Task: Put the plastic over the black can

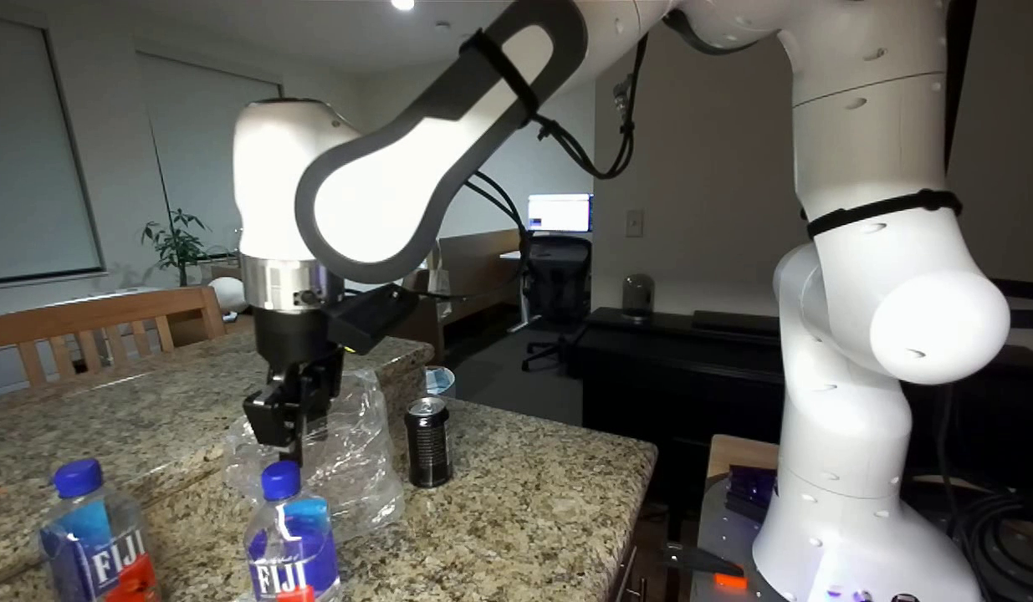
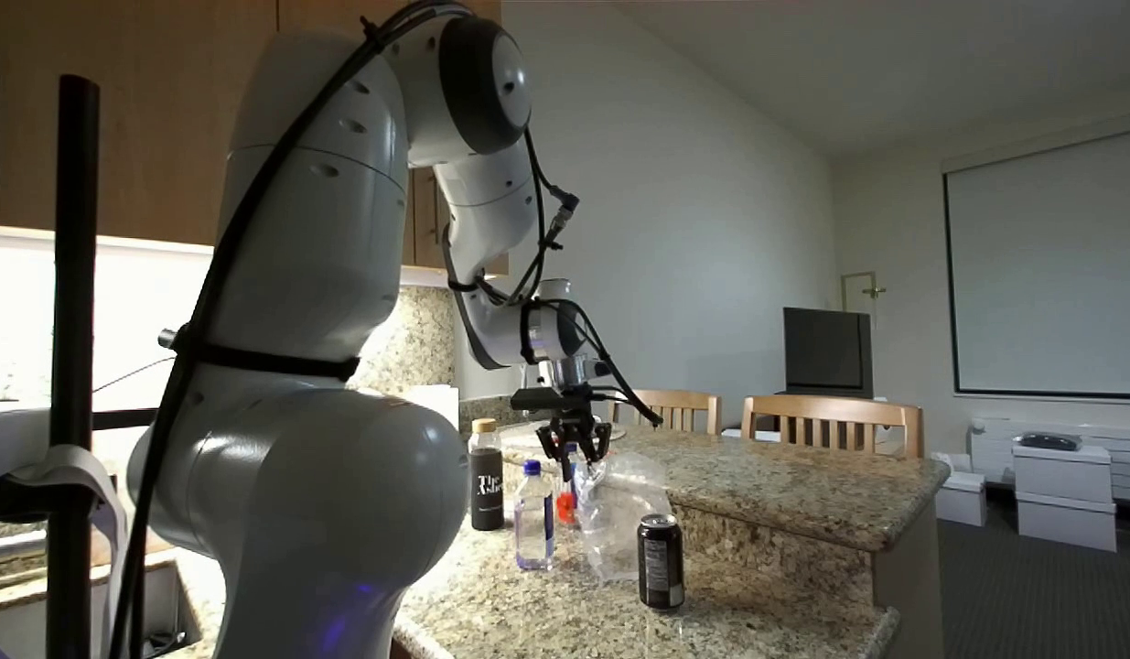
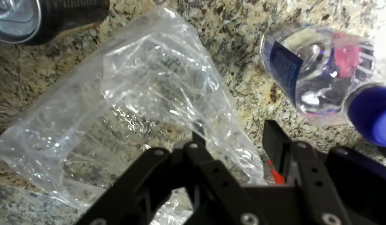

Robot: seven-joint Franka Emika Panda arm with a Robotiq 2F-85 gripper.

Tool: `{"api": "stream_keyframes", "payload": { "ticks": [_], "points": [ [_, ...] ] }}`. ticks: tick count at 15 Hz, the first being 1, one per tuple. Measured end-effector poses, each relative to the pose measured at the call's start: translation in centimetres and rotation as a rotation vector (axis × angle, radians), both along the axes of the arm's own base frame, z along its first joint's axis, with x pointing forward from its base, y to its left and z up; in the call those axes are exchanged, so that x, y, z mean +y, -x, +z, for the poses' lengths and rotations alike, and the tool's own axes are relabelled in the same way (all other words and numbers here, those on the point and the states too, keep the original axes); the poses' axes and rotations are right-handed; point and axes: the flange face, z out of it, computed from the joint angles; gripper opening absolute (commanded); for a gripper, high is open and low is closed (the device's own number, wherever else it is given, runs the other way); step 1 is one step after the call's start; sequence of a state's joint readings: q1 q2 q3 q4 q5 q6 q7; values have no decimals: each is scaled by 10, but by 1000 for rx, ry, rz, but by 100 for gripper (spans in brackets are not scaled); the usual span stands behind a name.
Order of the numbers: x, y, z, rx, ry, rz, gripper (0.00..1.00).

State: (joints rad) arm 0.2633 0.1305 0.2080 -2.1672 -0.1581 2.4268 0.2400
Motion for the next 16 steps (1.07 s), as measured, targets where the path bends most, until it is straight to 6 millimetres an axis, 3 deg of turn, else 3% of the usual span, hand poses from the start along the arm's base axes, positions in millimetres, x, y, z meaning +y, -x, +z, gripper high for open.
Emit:
{"api": "stream_keyframes", "payload": {
  "ticks": [1,5,12,16],
  "points": [
    [-1,0,-1,3,2,-1,15],
    [-2,2,-3,24,7,-4,6],
    [-4,5,-5,90,-7,19,10],
    [-3,0,9,94,-16,20,10]
  ]
}}
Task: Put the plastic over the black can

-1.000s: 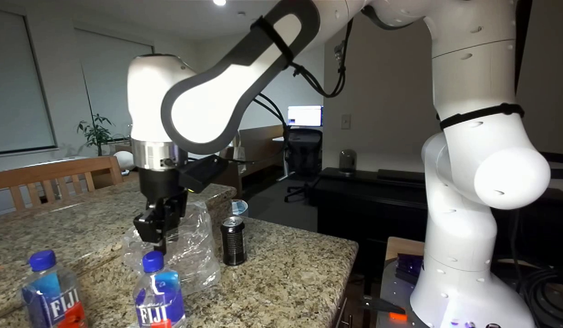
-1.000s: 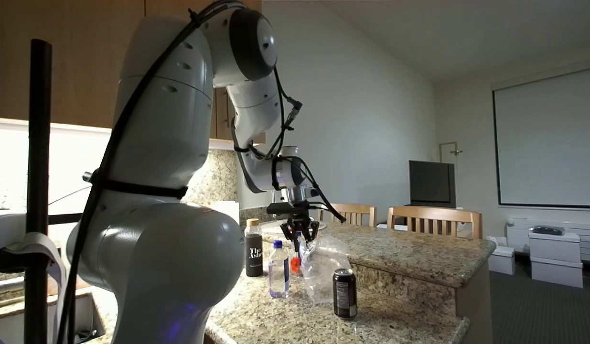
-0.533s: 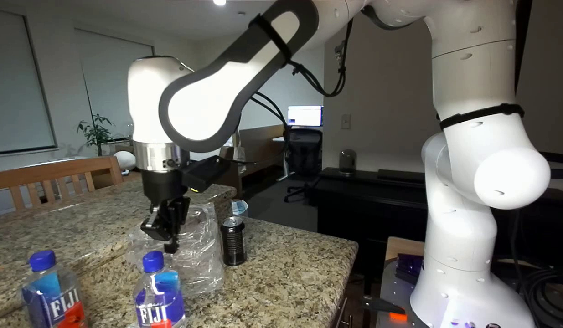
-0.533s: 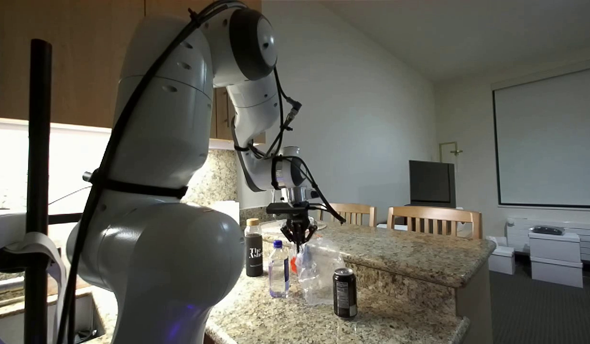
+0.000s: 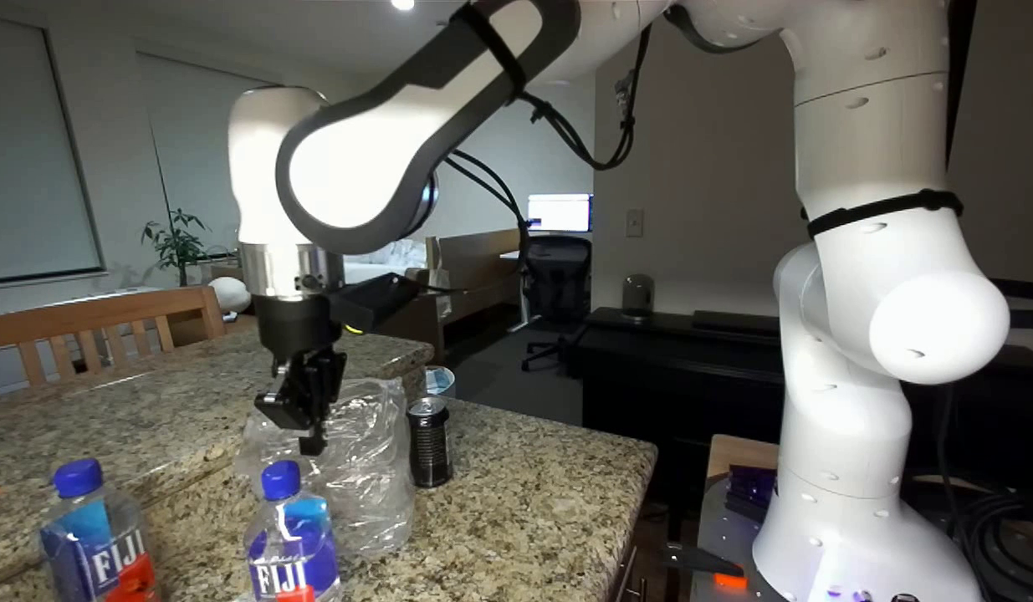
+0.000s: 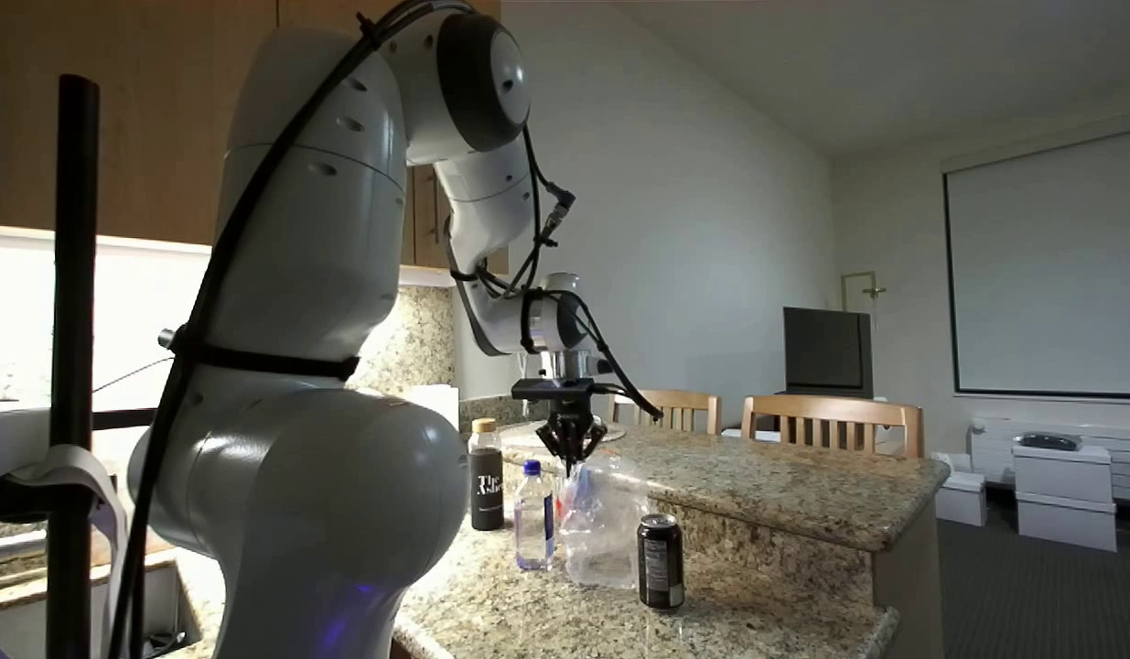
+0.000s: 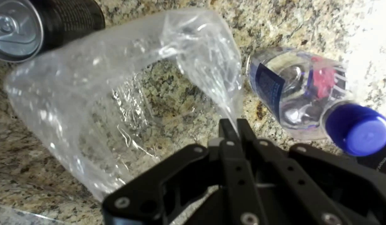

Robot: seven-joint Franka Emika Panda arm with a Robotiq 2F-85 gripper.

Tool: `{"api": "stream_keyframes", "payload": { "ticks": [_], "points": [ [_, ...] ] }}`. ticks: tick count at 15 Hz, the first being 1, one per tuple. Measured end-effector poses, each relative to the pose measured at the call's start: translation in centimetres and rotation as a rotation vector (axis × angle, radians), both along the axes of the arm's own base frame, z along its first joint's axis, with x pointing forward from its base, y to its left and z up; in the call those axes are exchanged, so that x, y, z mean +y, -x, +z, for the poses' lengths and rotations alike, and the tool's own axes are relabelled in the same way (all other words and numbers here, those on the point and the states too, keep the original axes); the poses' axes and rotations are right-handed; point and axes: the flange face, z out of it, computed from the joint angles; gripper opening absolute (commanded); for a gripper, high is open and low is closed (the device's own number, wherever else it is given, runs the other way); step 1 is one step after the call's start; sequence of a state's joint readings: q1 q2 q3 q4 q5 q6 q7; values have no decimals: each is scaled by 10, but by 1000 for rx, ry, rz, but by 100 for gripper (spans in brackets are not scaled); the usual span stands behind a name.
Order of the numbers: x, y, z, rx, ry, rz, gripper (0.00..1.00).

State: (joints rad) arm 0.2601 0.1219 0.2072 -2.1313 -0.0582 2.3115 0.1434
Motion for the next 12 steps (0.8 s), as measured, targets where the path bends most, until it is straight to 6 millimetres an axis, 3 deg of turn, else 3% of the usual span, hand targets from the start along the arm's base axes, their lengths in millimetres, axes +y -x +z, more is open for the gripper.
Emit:
{"api": "stream_keyframes", "payload": {
  "ticks": [8,9,10,12],
  "points": [
    [-6,-15,52,19,-28,-1,8],
    [-8,-16,54,19,-27,-5,34],
    [-9,-17,55,20,-29,-9,33],
    [-13,-18,55,31,-36,-23,43]
  ]
}}
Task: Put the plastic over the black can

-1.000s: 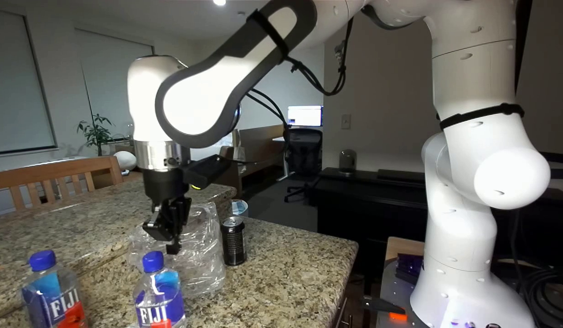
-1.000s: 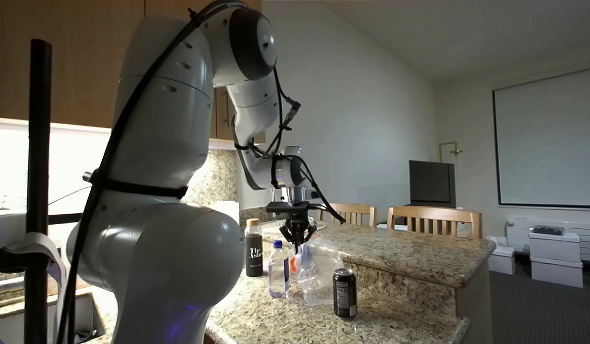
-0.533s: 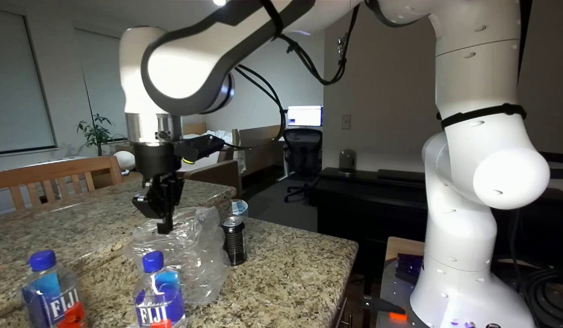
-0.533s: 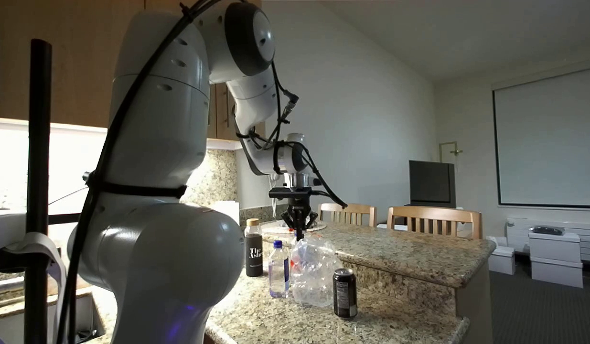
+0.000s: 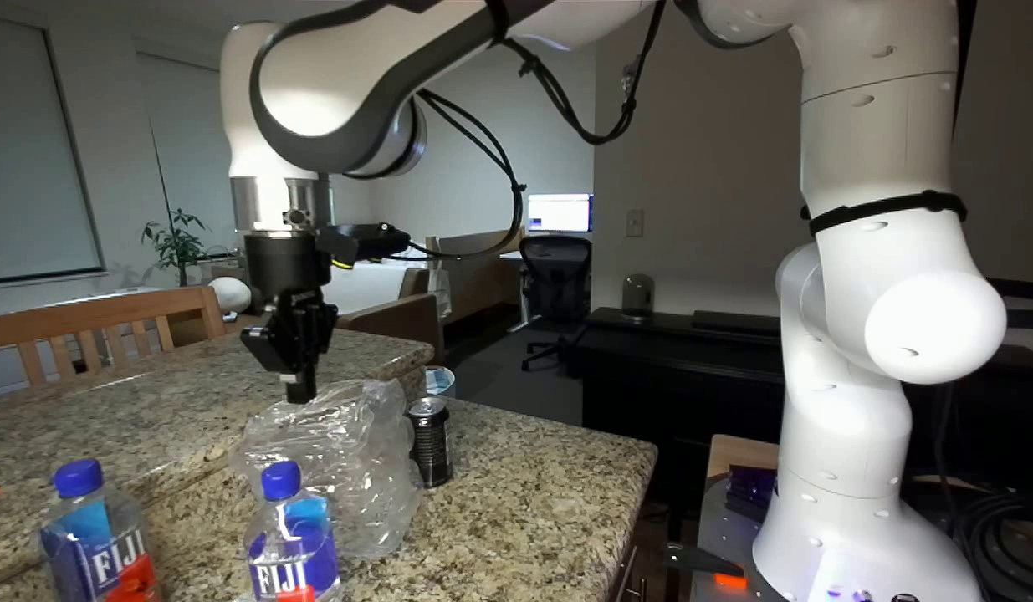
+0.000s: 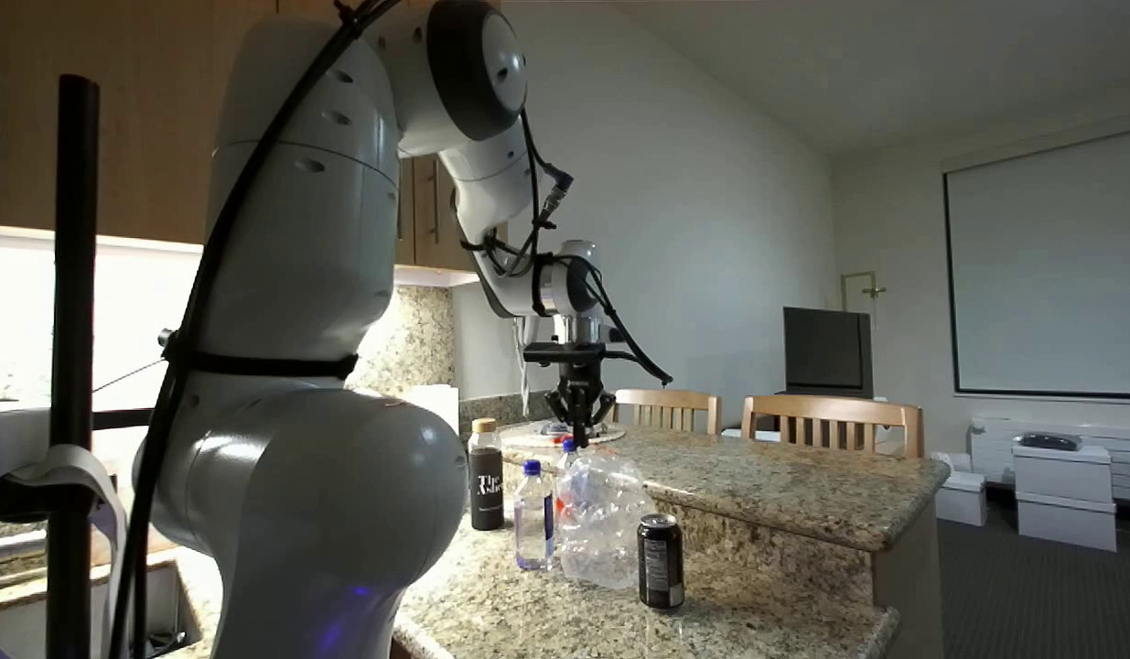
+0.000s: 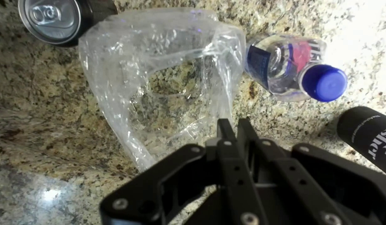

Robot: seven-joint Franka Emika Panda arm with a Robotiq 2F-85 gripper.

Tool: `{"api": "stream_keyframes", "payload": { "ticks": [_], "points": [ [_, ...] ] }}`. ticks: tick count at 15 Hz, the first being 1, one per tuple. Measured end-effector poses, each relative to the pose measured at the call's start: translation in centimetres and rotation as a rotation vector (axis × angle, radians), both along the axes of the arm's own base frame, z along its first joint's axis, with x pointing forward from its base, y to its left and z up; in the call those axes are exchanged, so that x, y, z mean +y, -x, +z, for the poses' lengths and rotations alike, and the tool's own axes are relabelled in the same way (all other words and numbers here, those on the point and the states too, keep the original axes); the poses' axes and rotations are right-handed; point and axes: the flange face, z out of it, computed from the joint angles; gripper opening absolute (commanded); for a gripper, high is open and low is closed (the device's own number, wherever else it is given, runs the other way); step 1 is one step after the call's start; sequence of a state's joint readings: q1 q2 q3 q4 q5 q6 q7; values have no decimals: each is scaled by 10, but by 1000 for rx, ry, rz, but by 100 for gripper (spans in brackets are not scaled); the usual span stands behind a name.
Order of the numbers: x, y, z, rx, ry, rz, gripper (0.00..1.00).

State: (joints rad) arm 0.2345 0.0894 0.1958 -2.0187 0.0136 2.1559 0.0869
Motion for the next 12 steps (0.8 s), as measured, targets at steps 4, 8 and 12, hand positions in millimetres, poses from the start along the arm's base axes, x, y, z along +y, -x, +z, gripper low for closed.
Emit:
{"api": "stream_keyframes", "payload": {
  "ticks": [4,8,12],
  "points": [
    [-8,4,-6,81,-15,3,68],
    [-21,6,-11,157,-55,72,93],
    [-34,4,-18,177,-66,114,100]
  ]
}}
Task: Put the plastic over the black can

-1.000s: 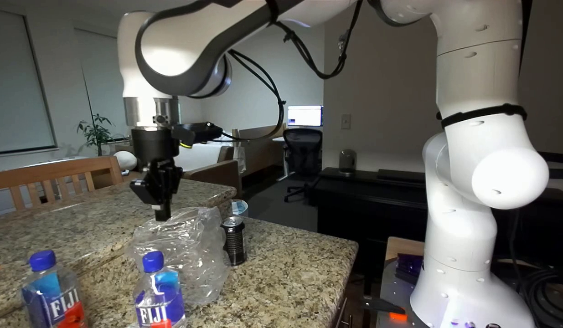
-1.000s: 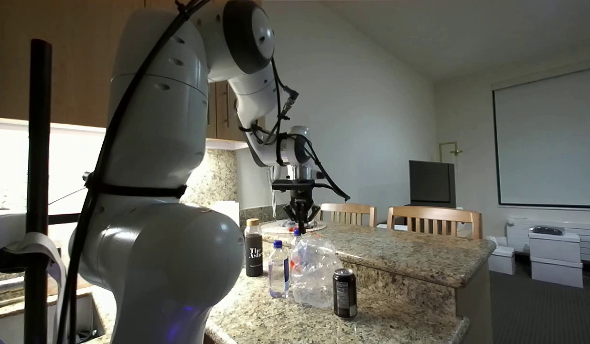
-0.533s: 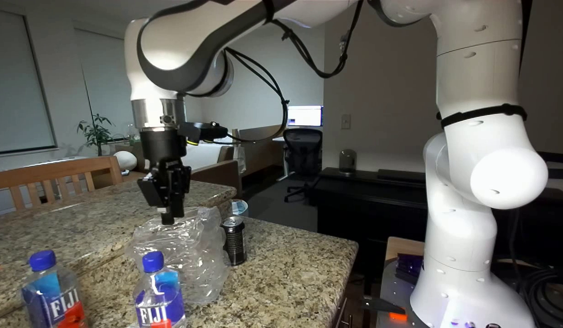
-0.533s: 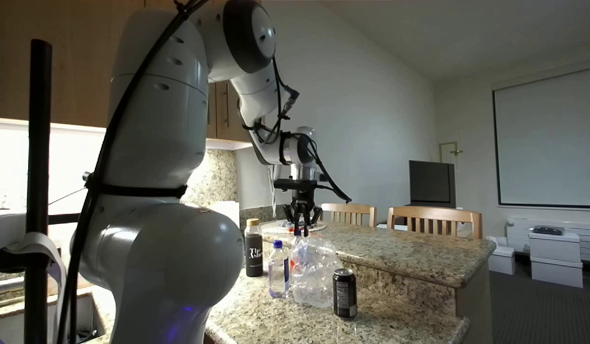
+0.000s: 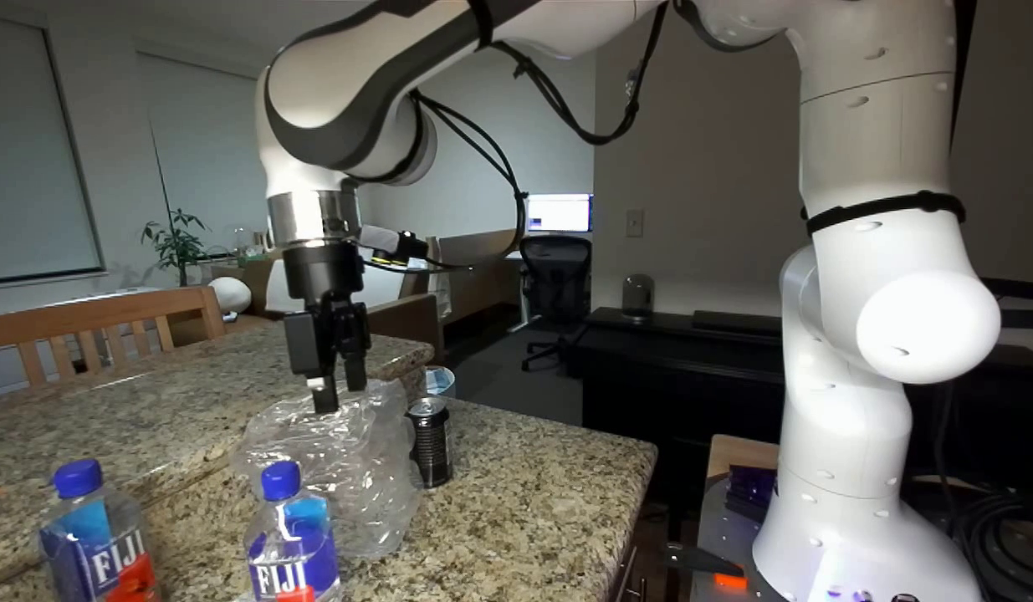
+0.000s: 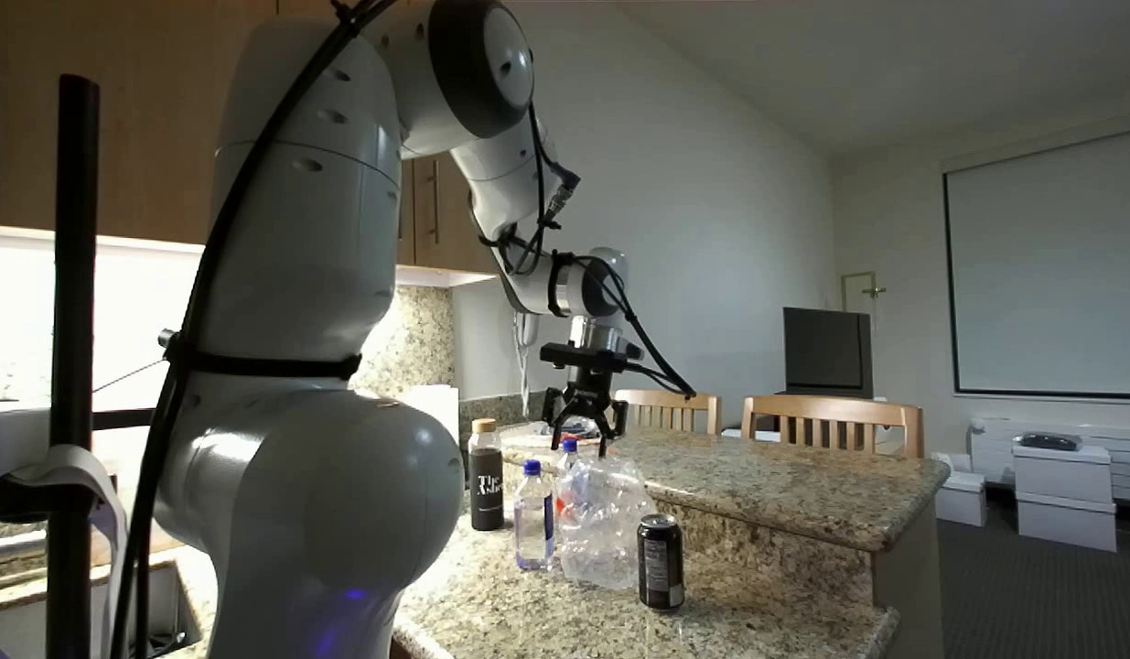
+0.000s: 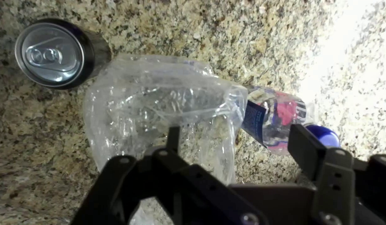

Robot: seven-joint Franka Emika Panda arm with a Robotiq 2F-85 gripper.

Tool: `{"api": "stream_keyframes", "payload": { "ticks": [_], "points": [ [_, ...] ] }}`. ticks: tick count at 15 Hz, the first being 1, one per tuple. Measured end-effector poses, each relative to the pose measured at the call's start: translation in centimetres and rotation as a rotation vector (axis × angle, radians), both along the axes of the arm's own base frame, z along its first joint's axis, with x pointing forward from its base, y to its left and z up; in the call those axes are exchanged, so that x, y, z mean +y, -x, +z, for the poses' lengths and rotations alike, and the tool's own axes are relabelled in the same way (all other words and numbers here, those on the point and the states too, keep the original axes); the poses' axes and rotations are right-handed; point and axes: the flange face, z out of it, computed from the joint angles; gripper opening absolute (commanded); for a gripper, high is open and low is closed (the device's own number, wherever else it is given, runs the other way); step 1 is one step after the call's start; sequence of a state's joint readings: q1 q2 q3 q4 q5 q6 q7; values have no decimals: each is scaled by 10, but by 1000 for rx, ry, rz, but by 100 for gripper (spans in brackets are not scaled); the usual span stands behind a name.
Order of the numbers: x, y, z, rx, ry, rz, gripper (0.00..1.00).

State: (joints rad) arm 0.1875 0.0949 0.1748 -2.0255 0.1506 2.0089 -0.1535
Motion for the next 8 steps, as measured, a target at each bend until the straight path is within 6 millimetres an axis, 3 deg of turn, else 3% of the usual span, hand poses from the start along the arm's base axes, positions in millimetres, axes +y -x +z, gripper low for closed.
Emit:
{"api": "stream_keyframes", "payload": {
  "ticks": [6,7,8],
  "points": [
    [7,4,-14,22,-2,52,98],
    [10,6,-17,28,-4,60,74],
    [13,7,-19,32,-6,65,74]
  ]
}}
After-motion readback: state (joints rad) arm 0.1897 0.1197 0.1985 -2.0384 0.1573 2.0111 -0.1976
